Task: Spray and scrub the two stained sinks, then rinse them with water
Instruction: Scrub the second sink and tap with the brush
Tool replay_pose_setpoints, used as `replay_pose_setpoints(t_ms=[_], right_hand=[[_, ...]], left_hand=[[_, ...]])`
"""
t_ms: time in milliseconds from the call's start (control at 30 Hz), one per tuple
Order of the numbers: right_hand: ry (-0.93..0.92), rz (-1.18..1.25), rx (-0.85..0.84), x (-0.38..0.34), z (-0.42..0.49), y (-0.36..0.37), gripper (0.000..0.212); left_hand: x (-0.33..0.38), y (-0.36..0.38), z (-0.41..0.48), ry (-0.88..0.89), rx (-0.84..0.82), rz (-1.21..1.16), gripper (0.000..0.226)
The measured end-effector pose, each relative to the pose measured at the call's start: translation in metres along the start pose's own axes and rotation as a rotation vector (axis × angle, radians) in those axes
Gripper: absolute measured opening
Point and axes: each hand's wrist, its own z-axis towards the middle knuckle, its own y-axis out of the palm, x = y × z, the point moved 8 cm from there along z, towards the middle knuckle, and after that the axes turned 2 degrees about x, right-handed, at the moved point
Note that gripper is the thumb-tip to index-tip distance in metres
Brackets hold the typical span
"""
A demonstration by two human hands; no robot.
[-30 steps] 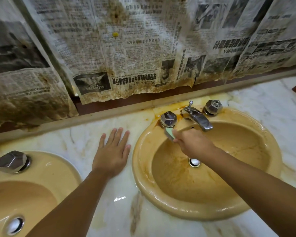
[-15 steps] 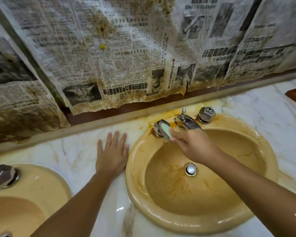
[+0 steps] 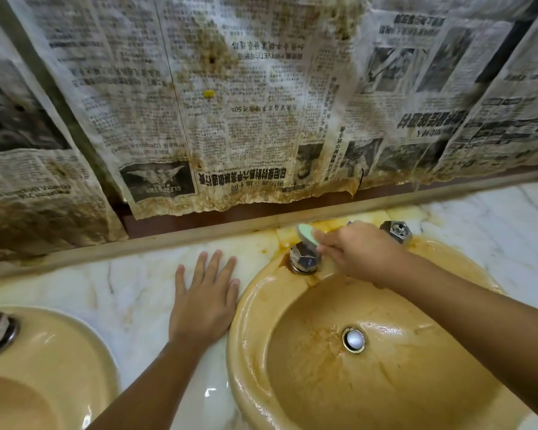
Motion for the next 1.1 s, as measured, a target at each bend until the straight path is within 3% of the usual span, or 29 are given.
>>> replay_pose_setpoints(t_ms=[233, 400, 500, 667, 767, 900, 1100], right_hand=[[-0.066, 0.153, 0.085, -0.001, -0.019, 0.022, 0.047], [0.052, 0.172, 0.154, -0.003, -0.020, 0.020, 0.048], [-0.011, 0.172, 0.049, -0.027, -0.028, 0.025, 0.048], [0.064, 0.197, 0.010, 0.005, 0.013, -0.003, 0.043], [-0.017, 0.315, -0.207, 0.010, 0.034, -0.009, 0.037], [-0.060, 0.270, -0.417, 0.027, 0.069, 0.002, 0.010], [0.008, 0.298, -0.550, 0.039, 0.072, 0.005, 0.020]], left_hand=[[0.001, 0.000, 0.000, -0.002, 0.000, 0.015, 0.062], [0.000, -0.001, -0.001, -0.003, 0.004, 0.012, 0.061], [0.001, -0.003, -0.001, -0.004, 0.000, 0.004, 0.062], [0.003, -0.005, -0.002, -0.010, -0.006, 0.011, 0.063], [0.002, -0.006, 0.000, -0.024, -0.013, 0.014, 0.064], [0.003, -0.008, -0.001, -0.029, 0.003, 0.008, 0.065], [0.003, -0.007, 0.000, -0.035, 0.012, 0.029, 0.063]])
